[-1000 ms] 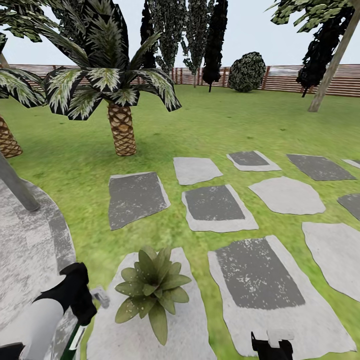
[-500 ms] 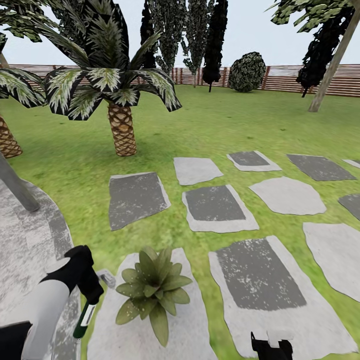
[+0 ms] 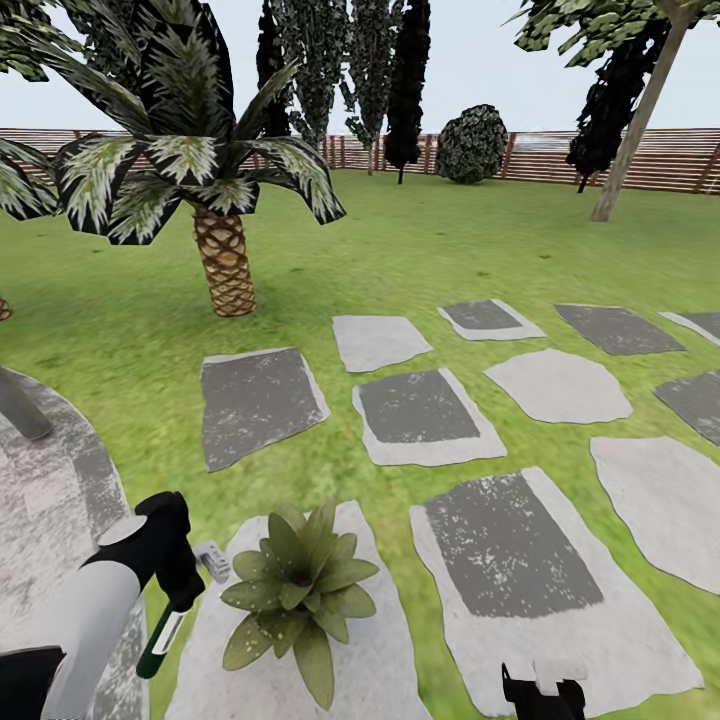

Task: Pick up the pesticide atomizer in the garden and spray insectifuge to fully cover both potted plants in the garden.

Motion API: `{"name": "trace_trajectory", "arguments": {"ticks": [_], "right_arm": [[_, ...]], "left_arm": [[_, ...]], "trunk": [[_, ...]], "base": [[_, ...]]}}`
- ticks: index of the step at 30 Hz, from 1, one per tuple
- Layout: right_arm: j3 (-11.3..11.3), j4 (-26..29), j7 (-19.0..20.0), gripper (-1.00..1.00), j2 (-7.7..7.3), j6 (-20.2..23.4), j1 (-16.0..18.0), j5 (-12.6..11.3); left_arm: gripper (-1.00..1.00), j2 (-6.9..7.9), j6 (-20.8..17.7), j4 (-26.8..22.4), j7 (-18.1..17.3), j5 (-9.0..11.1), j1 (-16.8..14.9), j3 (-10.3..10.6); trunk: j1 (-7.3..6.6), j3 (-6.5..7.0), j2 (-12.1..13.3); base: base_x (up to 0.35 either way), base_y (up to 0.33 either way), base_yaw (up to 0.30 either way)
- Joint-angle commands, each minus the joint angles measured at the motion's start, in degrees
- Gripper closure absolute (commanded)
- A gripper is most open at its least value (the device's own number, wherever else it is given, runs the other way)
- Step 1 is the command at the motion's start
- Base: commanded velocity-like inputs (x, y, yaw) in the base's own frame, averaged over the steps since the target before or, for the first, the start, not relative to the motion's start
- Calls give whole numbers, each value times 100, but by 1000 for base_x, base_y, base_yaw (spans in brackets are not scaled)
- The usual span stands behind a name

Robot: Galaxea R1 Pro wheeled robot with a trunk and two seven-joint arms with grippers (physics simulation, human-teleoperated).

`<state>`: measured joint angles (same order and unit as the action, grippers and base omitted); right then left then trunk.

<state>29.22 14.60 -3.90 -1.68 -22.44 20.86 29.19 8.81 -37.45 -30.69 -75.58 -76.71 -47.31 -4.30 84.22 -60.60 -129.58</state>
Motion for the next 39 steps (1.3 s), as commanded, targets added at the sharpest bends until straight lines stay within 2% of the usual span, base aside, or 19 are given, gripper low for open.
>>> {"name": "trace_trajectory", "arguments": {"ticks": [1,4,9,18,25,31,33,35,39], "right_arm": [[32,-10,-23,-100,1,-24,6,61],[32,-10,-23,-100,1,-24,6,61],[32,-10,-23,-100,1,-24,6,61],[32,-10,-23,-100,1,-26,6,61],[32,-10,-23,-100,1,-26,6,61],[32,-10,-23,-100,1,-27,6,61],[32,-10,-23,-100,1,-30,6,61],[32,-10,-23,-100,1,-27,6,61],[32,-10,-23,-100,1,-27,6,61]], "left_arm": [[100,5,-64,-7,-44,-46,-12,-28],[100,31,-90,-14,-28,-46,-37,-27],[100,-12,-96,-15,-19,-39,-41,-27],[100,-86,-75,-11,13,-39,29,-16],[100,15,-20,26,305,-10,51,-57],[100,-108,-51,-12,316,19,-26,-38],[100,-198,-69,-27,310,23,-55,-30],[100,-257,-76,-222,293,24,-82,-28],[100,-240,-79,-503,281,-24,-64,-22]], "trunk": [[-1,-5,-2],[-1,-5,-2],[-1,-5,-2],[-1,-5,-2],[-1,-5,-2],[-1,-5,-2],[-1,-5,-2],[-1,-5,-2],[-1,-5,-2]], "base": [[0,7,-2],[87,135,-1],[149,214,0],[15,20,0],[0,0,0],[0,0,0],[0,0,0],[0,0,0],[0,0,0]]}}
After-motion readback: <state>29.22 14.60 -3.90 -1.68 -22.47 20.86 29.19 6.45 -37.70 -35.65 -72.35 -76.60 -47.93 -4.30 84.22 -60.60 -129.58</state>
